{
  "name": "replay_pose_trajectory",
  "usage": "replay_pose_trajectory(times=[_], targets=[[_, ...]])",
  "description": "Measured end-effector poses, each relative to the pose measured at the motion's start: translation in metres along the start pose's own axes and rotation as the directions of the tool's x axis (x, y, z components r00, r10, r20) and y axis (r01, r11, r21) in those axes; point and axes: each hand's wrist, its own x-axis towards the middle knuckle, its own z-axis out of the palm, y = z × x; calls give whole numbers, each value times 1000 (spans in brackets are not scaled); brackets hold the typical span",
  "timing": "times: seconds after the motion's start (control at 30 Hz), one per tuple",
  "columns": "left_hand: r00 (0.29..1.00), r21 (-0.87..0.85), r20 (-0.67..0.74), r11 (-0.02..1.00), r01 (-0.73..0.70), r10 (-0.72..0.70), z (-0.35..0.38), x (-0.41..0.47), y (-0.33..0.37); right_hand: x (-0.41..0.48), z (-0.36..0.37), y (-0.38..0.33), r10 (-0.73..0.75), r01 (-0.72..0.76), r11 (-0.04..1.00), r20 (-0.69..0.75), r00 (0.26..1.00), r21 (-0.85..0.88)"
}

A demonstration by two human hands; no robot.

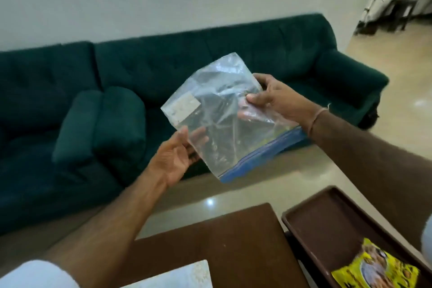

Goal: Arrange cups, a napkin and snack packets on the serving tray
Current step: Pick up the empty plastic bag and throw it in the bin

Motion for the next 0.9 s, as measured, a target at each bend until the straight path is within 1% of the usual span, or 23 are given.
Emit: replay_pose_trajectory(times=[0.07, 0.13, 0.17, 0.2, 0.27, 0.33, 0.4, 0.43, 0.47, 0.5, 0.53, 0.57, 0.6, 0.63, 0.67, 0.7, 0.73, 0.77, 0.8, 0.83, 0.87, 0.9], targets=[[986, -15, -124, 994, -110, 108, -10, -26, 52, 6, 38, -46, -79, 78, 993, -8, 997, -83], [948, -15, -241, 976, -217, 207, -23, -52, 103, 8, 74, -89, -168, 166, 971, 7, 986, -172], [917, -6, -298, 960, -280, 265, -31, -70, 133, 9, 96, -112, -219, 219, 952, 25, 975, -214], [878, 23, -353, 941, -336, 323, -41, -89, 160, 10, 118, -134, -263, 268, 931, 56, 963, -247], [773, 167, -451, 893, -419, 447, -63, -133, 212, 12, 167, -177, -300, 336, 890, 157, 941, -307], [685, 332, -484, 839, -432, 544, -83, -177, 257, 11, 212, -217, -304, 401, 819, 282, 910, -411], [620, 533, -467, 760, -372, 631, -107, -228, 298, 9, 268, -256, -314, 477, 689, 368, 875, -546], [578, 667, -452, 687, -287, 680, -120, -254, 316, 7, 297, -276, -334, 511, 626, 390, 858, -589], [524, 801, -429, 578, -154, 735, -131, -274, 331, 5, 323, -292, -356, 537, 580, 402, 844, -613], [442, 892, -400, 452, -16, 803, -146, -298, 346, 2, 354, -310, -373, 566, 550, 426, 824, -614], [386, 938, -341, 340, 75, 857, -157, -321, 359, -1, 384, -326, -386, 600, 518, 459, 800, -610], [395, 961, -277, 255, 107, 876, -167, -345, 372, -6, 417, -340, -395, 642, 476, 506, 767, -601], [466, 974, -222, 213, 73, 856, -175, -367, 384, -11, 450, -353, -402, 685, 427, 555, 728, -590], [563, 979, -184, 203, 28, 806, -179, -383, 392, -16, 477, -362, -410, 726, 380, 599, 688, -574], [639, 982, -157, 187, 21, 753, -185, -401, 400, -22, 510, -371, -414, 767, 344, 645, 642, -542], [679, 985, -150, 169, 38, 719, -196, -415, 406, -27, 541, -377, -425, 800, 325, 678, 600, -505], [677, 980, -178, 194, 53, 714, -215, -432, 412, -32, 577, -380, -450, 835, 312, 704, 549, -453], [659, 963, -220, 268, 29, 719, -229, -443, 417, -34, 602, -380, -498, 860, 306, 702, 509, -407], [637, 934, -254, 355, -33, 728, -239, -450, 419, -35, 617, -376, -557, 871, 302, 670, 491, -387], [600, 895, -290, 433, -105, 746, -262, -468, 420, -36, 646, -370, -603, 870, 304, 629, 491, -388], [568, 849, -316, 494, -188, 760, -283, -486, 418, -39, 673, -363, -625, 847, 336, 575, 528, -412], [536, 796, -348, 544, -265, 769, -304, -503, 414, -43, 697, -352, -604, 800, 425, 525, 599, -424]])
